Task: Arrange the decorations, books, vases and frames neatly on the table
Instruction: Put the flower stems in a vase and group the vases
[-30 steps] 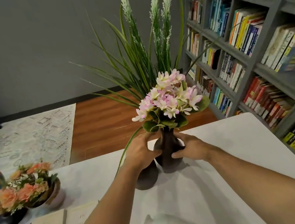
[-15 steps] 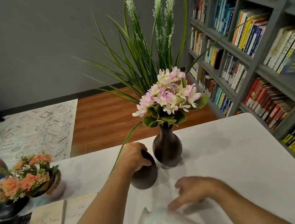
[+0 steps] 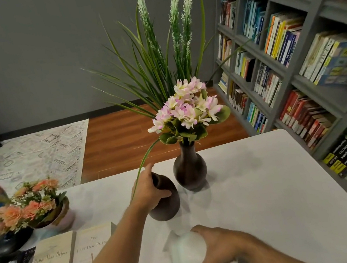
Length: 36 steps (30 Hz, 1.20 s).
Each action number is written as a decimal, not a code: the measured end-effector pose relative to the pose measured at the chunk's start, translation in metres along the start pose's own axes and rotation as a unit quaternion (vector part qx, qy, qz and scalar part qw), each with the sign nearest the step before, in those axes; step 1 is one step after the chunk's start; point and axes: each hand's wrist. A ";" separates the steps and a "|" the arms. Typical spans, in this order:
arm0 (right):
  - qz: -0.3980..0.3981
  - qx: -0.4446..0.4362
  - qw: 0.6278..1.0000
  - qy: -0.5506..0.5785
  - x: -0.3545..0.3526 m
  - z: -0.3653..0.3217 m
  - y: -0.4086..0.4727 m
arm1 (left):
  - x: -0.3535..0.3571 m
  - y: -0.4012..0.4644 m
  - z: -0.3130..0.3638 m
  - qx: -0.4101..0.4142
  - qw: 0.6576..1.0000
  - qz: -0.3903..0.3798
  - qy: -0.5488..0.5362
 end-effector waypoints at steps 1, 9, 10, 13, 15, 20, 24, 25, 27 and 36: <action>0.013 -0.010 1.000 0.015 -0.002 0.008 -0.003 | 0.000 -0.001 -0.002 0.001 1.000 0.009 -0.024; 0.250 -0.092 0.951 0.156 -0.026 0.066 -0.024 | 0.031 -0.025 -0.022 -0.009 0.957 0.076 -0.278; 0.278 -0.102 0.939 0.174 -0.030 0.069 -0.023 | 0.037 -0.027 -0.024 0.003 0.956 0.081 -0.282; 0.373 -0.126 0.898 0.197 -0.041 0.072 -0.016 | 0.044 -0.028 -0.027 0.014 0.951 0.087 -0.297; 0.429 -0.141 0.868 0.207 -0.046 0.073 -0.007 | 0.045 -0.027 -0.030 0.011 0.951 0.083 -0.299; 0.496 -0.151 0.824 0.228 -0.053 0.074 0.009 | 0.046 -0.025 -0.034 0.004 0.952 0.069 -0.298; 0.518 -0.151 0.808 0.237 -0.057 0.076 0.015 | 0.045 -0.025 -0.036 0.008 0.953 0.071 -0.296; 0.518 -0.151 0.807 0.239 -0.059 0.077 0.017 | 0.044 -0.025 -0.036 0.008 0.954 0.073 -0.292; 0.515 -0.153 0.809 0.238 -0.062 0.078 0.021 | 0.044 -0.025 -0.037 0.007 0.955 0.076 -0.288; 0.486 -0.160 0.835 0.204 -0.082 0.080 0.023 | 0.046 -0.029 -0.031 0.003 0.966 0.060 -0.252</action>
Point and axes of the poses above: each hand's wrist, its own y-axis towards the middle knuckle, its own x-axis out of the palm, z = x × y, and after that the axes turned 8 degrees about -z, right-handed
